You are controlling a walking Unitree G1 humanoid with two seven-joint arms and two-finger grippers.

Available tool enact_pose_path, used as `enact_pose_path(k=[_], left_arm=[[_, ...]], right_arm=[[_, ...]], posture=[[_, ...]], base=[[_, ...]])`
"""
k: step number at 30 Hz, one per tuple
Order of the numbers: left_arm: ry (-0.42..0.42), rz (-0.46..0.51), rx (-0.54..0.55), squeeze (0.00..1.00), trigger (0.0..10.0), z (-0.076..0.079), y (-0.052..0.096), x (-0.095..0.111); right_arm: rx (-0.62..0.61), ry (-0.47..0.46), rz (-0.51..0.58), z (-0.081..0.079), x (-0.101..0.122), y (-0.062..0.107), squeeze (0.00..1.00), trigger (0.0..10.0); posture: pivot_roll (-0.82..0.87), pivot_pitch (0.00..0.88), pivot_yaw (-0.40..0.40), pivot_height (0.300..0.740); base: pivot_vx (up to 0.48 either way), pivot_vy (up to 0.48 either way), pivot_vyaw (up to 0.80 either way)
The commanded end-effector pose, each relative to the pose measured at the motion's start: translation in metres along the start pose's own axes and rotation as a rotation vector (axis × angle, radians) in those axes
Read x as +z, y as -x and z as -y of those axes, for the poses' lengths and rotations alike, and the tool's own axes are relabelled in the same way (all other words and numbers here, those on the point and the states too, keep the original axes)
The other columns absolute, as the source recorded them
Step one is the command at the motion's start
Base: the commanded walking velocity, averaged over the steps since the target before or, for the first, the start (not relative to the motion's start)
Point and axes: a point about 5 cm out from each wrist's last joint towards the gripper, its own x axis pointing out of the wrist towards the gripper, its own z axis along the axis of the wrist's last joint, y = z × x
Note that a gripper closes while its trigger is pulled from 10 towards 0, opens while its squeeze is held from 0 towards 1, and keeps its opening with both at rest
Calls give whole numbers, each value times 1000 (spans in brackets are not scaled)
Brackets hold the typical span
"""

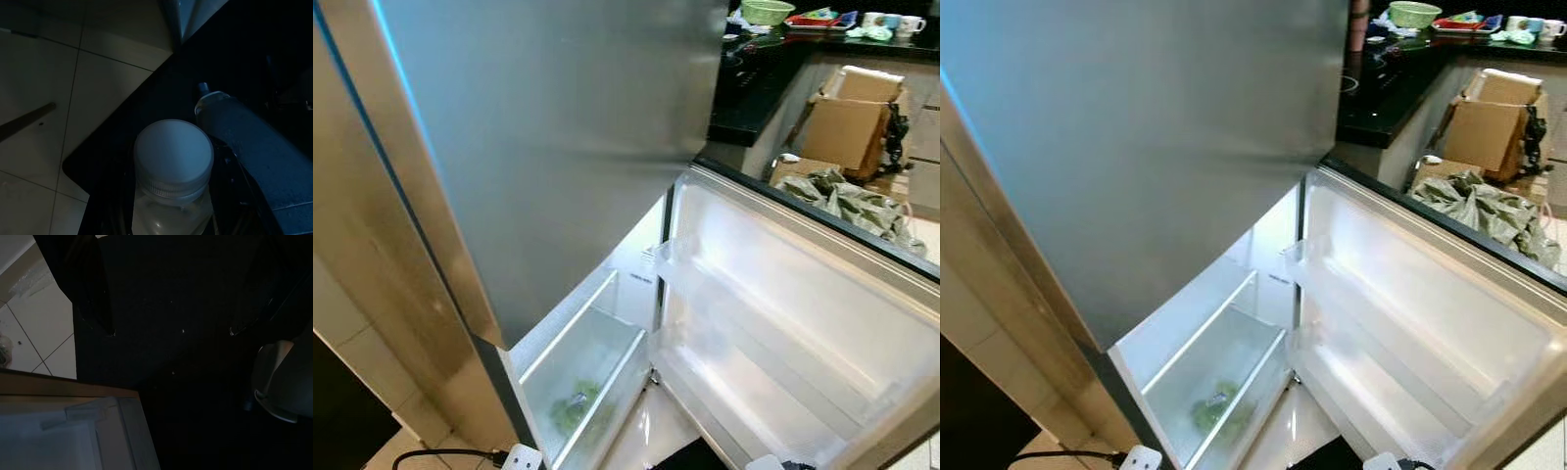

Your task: Restocking fridge

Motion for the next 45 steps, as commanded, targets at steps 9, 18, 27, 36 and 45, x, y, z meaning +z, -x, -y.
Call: enact_pose_path(k=[9, 18, 27, 36, 45], left_arm=[[-8, -2, 2, 0, 10000, 0, 0, -1], [-11, 0, -10, 0, 10000, -2, 0, 0], [0, -12, -14, 0, 10000, -2, 1, -2], [8, -8, -25, 0, 10000, 1, 0, -2], [2, -4, -25, 0, 10000, 1, 0, 0]], right_arm=[[6, 3, -9, -2, -3, 0, 0, 10000], [10, 1, -11, -4, -3, 0, 0, 10000], [11, 2, -12, -3, -3, 0, 0, 10000], [9, 2, -16, -3, -4, 1, 0, 10000], [8, 0, -16, -3, -4, 1, 0, 10000]], posture=[[-110, 17, 37, 740], [-108, 16, 35, 740], [-107, 17, 33, 740], [-113, 19, 32, 740], [-118, 14, 34, 740]], base=[[-307, 0, 0], [-31, 0, 0], [0, -416, 0], [0, -39, 0], [0, 0, 0]])
